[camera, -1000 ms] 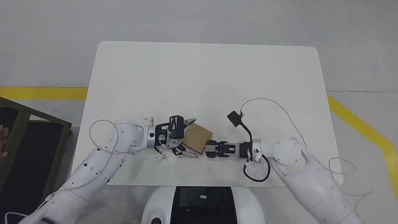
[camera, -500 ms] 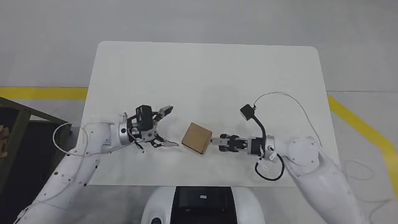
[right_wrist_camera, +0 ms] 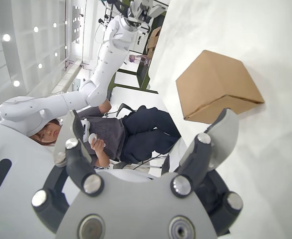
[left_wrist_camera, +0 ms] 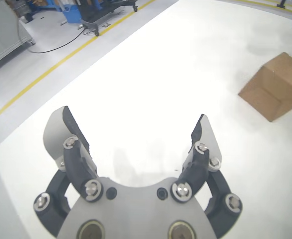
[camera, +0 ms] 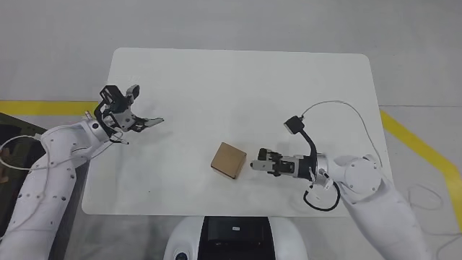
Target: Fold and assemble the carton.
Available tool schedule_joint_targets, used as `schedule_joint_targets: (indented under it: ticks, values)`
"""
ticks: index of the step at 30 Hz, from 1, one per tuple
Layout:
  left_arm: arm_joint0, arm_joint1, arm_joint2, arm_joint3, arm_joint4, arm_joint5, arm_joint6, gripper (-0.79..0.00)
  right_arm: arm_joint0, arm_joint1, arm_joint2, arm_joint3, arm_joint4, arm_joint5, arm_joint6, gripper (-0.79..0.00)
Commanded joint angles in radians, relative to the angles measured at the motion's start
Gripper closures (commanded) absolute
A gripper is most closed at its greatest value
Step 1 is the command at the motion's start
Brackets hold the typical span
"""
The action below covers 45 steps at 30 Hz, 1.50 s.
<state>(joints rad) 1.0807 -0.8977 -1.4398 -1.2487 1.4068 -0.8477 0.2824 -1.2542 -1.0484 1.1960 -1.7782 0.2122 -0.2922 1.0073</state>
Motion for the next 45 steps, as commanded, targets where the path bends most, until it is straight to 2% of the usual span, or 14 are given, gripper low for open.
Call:
schedule_joint_targets:
  ticks: [1,5,10,29,45]
  values:
    - [-0.025,0.003,-0.017,0.044,0.0,0.002,-0.015,-0.785,-0.002,0.001,-0.002,-0.015,0.004,-0.003,0.007,-0.785]
    - [-0.072,0.012,-0.053,0.111,0.001,0.004,-0.021,-0.785,-0.001,0.001,-0.012,-0.033,0.013,-0.007,0.016,-0.785]
    - [-0.106,0.019,-0.084,0.155,-0.003,0.01,0.027,-0.785,-0.002,-0.004,-0.054,-0.057,0.036,-0.019,0.031,-0.785]
    - [-0.111,0.02,-0.09,0.158,-0.003,0.015,0.047,-0.785,0.049,-0.046,-0.321,-0.013,0.016,0.024,0.055,-0.785]
    - [-0.111,0.02,-0.09,0.158,-0.003,0.015,0.047,-0.785,0.075,-0.05,-0.327,0.08,-0.087,0.07,-0.029,-0.785]
